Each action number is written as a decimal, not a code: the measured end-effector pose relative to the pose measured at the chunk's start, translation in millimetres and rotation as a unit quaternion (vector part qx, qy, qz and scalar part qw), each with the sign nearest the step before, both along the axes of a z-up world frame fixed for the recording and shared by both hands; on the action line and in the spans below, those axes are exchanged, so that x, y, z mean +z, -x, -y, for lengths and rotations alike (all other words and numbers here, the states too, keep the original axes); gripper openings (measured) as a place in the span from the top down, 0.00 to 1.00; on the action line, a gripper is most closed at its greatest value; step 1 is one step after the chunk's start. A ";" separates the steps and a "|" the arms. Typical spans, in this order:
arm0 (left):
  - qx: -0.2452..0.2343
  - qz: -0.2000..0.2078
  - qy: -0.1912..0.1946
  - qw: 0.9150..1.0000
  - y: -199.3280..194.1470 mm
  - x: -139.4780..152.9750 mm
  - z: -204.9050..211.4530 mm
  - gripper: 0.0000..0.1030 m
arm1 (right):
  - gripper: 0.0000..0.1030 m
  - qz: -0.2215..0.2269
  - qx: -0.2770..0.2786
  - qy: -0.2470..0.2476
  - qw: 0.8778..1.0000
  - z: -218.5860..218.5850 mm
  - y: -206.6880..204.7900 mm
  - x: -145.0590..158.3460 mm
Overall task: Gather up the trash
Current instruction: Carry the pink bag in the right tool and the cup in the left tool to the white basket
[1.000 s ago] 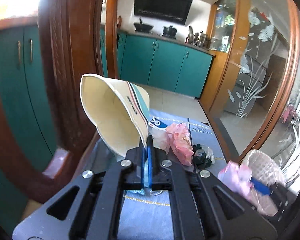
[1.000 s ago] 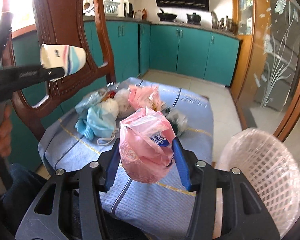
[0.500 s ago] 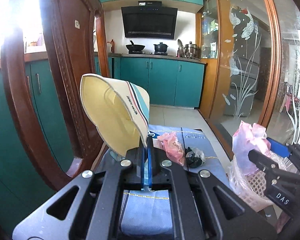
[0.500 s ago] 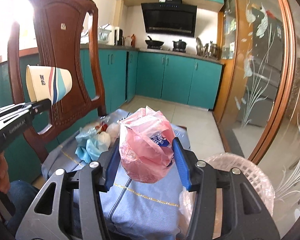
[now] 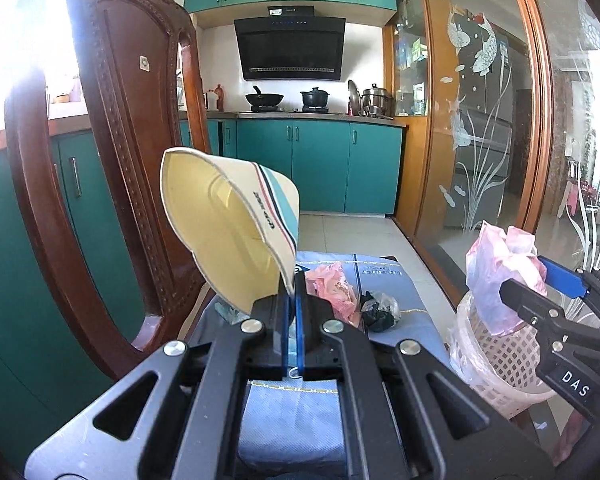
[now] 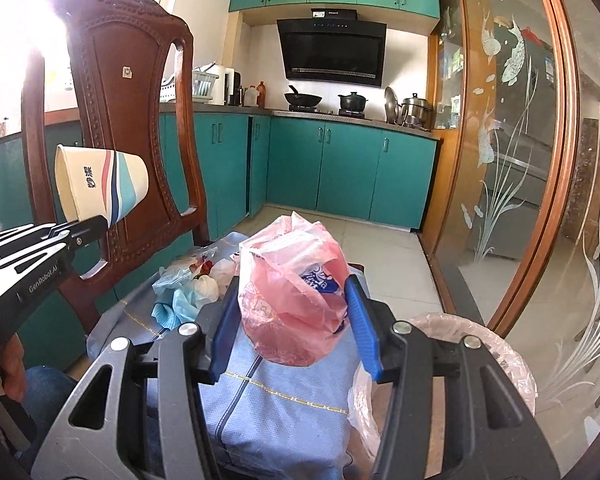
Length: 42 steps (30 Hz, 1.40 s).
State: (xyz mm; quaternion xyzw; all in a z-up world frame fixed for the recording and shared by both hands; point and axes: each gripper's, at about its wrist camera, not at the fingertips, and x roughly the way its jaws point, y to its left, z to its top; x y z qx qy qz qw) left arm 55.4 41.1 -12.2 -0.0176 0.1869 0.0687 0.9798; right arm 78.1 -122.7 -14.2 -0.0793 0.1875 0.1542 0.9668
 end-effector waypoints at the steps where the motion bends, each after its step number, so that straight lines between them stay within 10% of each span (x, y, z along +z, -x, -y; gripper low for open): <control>1: -0.001 0.001 -0.003 1.000 0.5 0.5 1.7 0.97 | 0.50 0.001 -0.001 0.000 1.000 -0.7 -0.6 0.3; 42: -0.018 0.002 -0.020 1.000 2.9 10.9 10.8 0.97 | 0.51 0.030 -0.039 0.000 0.999 12.1 12.4 13.1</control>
